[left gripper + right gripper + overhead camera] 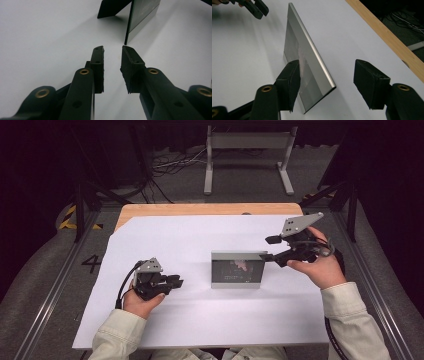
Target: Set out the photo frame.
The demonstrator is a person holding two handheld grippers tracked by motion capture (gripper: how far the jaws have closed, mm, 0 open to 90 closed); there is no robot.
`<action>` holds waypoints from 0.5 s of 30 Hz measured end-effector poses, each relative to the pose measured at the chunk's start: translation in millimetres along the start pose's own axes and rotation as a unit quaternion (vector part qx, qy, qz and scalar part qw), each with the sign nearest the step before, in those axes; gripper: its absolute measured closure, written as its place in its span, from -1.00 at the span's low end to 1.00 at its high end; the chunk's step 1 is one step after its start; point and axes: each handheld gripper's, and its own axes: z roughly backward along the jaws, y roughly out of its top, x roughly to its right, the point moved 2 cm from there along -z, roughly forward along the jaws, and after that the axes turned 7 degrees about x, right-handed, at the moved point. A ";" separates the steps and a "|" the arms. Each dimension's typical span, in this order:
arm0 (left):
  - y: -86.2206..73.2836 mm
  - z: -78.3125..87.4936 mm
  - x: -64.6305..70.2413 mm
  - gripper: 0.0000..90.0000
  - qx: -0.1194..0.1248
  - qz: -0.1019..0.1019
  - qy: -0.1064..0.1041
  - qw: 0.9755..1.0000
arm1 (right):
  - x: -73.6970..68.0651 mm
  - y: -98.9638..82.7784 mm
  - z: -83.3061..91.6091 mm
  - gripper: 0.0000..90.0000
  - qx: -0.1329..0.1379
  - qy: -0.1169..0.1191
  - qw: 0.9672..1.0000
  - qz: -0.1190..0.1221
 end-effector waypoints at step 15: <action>-11.5 18.5 -11.0 0.60 0.013 0.004 0.015 1.000 | 4.0 -28.9 28.5 -0.14 -0.005 -0.025 0.999 -0.036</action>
